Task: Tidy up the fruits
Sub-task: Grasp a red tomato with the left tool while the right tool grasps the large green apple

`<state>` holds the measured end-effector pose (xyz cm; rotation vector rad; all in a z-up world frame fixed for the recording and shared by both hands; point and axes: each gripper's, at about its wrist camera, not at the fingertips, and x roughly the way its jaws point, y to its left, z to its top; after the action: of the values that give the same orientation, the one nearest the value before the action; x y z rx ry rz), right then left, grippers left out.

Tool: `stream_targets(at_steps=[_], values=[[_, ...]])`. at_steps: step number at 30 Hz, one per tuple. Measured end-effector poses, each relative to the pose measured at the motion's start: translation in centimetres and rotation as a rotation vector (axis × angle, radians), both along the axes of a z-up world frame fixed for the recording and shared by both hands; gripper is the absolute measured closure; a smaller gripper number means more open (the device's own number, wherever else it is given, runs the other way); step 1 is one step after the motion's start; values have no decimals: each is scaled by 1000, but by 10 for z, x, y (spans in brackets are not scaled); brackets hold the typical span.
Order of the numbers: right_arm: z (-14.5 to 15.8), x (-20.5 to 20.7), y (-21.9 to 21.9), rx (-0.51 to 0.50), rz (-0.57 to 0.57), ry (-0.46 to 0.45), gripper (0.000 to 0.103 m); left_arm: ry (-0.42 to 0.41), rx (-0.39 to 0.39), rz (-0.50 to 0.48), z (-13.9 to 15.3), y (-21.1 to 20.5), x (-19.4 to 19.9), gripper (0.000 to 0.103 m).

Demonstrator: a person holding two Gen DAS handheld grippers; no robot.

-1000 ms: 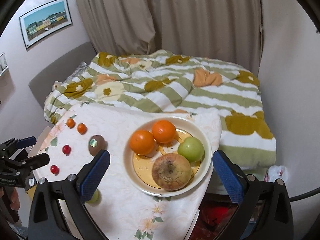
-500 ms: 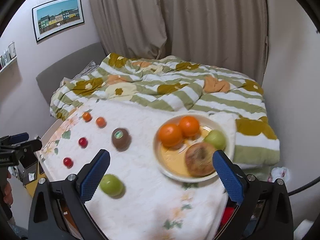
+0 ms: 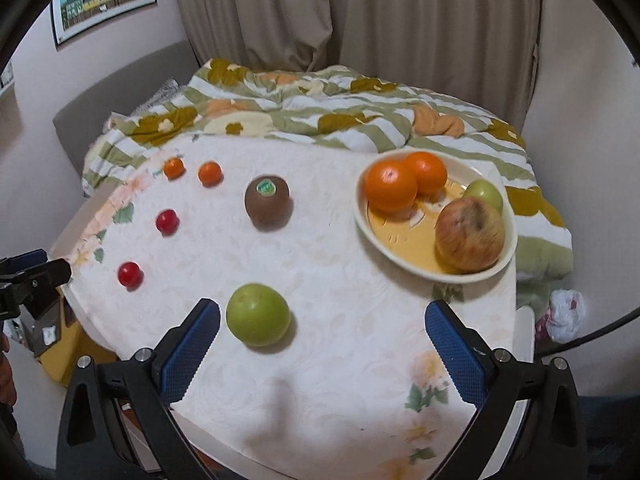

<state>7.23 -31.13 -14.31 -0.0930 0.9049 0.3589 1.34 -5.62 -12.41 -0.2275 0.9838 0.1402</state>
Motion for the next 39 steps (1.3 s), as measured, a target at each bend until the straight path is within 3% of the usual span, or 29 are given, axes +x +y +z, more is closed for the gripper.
stream_targets(at_steps=[7,11,14,19,26,30,36,39], values=[[-26,-1,21,4,-4,59,1,31,-55,-11,-38,20,2,1],[-37,3,32,8,4,89,1,42,-34,-65,-55,19,14,6],[-42,5,39,2,8,99,1,49,-8,-111,-63,17,25,24],[-50,8,45,4,2,121,2,69,23,-169,-76,15,42,29],[-56,11,50,-6,0,141,10,113,36,-220,-89,13,55,54],[-59,13,52,-6,-3,153,14,118,58,-239,-90,10,58,62],[-60,15,56,-19,11,158,16,120,60,-251,-90,12,60,63],[-62,18,61,-25,31,167,27,122,62,-253,-89,13,58,63]])
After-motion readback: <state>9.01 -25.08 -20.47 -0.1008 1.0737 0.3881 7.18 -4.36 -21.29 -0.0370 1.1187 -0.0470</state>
